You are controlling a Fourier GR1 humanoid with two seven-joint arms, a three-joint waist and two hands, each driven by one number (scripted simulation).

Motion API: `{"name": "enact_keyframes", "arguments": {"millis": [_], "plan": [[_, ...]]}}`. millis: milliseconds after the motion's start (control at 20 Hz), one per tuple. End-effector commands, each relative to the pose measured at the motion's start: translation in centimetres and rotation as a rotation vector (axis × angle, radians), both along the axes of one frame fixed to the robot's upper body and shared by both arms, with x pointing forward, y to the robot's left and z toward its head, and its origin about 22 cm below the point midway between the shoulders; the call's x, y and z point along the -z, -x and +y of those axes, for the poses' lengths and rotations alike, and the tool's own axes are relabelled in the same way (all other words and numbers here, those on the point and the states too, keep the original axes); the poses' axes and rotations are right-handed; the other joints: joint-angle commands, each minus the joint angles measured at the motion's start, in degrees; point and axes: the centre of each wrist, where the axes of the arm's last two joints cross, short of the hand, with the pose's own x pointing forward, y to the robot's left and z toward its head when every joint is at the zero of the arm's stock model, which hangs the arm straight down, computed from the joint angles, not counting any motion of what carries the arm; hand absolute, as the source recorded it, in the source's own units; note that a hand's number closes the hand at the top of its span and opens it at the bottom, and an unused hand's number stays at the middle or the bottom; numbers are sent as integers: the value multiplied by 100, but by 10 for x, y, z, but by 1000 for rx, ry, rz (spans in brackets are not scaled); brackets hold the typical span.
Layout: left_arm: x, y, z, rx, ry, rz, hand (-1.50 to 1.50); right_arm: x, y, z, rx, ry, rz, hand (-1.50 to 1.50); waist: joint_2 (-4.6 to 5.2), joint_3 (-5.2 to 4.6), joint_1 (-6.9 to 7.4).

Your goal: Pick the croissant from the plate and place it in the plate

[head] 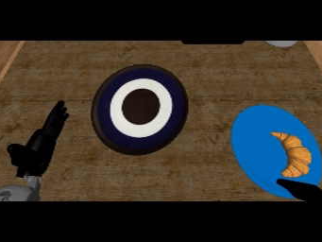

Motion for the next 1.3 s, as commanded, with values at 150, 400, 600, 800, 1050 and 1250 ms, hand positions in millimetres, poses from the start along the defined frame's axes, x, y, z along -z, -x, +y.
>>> {"name": "enact_keyframes", "arguments": {"millis": [150, 400, 600, 800, 1050, 1250], "plan": [[9, -10, -4, -9, 8, 1, 0, -30, -10, 7, 39, -14, 214, -150, 2, 13, -3], [-8, -10, -12, -4, -3, 7, 0, -27, -5, 19, 66, 7, 281, -150, -5, 16, -3], [2, -8, 9, 2, -1, -4, 0, -28, -28, 2, 96, 57, 399, -150, 5, 15, 21], [-1, -6, 3, 5, -8, 5, 0, 15, -28, -10, 67, 21, 420, -150, 3, 19, 20], [11, -3, 6, 3, -1, 3, 0, 12, -38, -18, 77, 38, 431, -150, 0, 17, 4], [9, 4, -5, -8, 17, 3, 0, 0, -54, 0, 92, 89, 473, -150, -2, 16, 16]]}}
